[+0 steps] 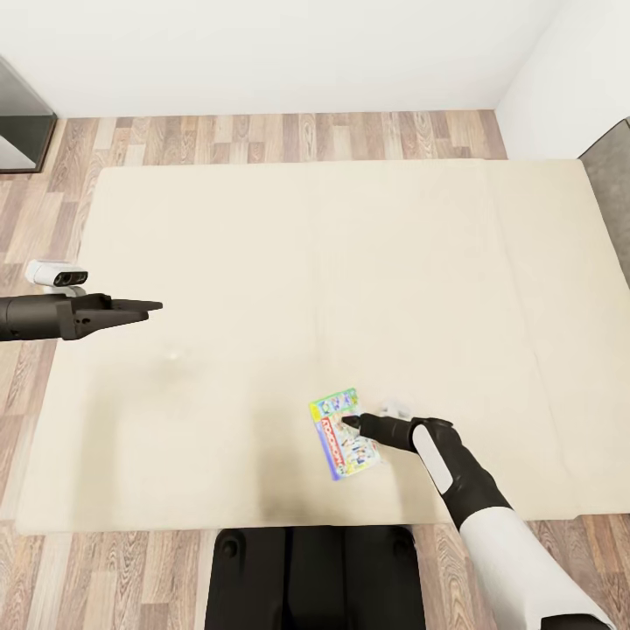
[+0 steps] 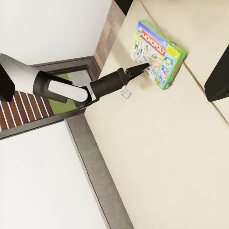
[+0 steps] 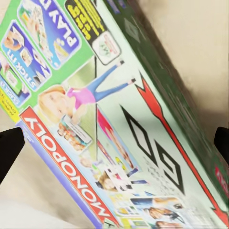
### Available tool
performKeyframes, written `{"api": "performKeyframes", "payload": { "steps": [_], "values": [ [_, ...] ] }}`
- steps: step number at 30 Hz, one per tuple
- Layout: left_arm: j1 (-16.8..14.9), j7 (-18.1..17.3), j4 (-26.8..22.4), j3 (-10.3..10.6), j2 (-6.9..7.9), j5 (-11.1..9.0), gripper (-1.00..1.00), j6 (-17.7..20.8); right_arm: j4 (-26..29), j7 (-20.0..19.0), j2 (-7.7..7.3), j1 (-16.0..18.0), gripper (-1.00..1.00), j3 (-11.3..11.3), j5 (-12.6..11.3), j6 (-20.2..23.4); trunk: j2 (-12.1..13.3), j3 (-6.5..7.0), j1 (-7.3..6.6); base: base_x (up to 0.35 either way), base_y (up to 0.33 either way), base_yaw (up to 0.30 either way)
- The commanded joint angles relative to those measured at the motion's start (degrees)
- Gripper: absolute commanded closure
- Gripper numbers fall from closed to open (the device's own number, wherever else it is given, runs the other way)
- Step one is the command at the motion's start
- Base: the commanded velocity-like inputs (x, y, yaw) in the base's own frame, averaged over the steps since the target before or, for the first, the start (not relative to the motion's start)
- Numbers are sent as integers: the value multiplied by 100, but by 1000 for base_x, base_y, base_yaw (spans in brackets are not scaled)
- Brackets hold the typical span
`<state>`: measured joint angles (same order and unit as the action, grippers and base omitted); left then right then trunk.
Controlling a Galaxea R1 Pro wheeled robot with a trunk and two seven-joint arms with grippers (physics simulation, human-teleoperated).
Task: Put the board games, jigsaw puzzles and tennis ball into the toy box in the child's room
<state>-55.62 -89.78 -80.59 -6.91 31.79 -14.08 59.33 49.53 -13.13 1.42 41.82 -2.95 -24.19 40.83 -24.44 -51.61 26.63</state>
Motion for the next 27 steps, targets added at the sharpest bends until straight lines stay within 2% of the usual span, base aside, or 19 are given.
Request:
{"api": "performKeyframes", "payload": {
  "steps": [1,7,27],
  "values": [
    [-3,-22,-1,2,3,2,-100,61,7,-81,0,2,-100,4,16,23,-8,-6,3,0,0,0],
    [-2,-22,-1,-3,3,2,-100,61,13,-186,6,2,-100,5,19,18,-8,-6,3,0,0,0],
    [-2,-22,-1,0,3,9,-100,61,-21,-199,102,2,-100,14,12,13,-8,-6,3,0,0,0]
  ]
}}
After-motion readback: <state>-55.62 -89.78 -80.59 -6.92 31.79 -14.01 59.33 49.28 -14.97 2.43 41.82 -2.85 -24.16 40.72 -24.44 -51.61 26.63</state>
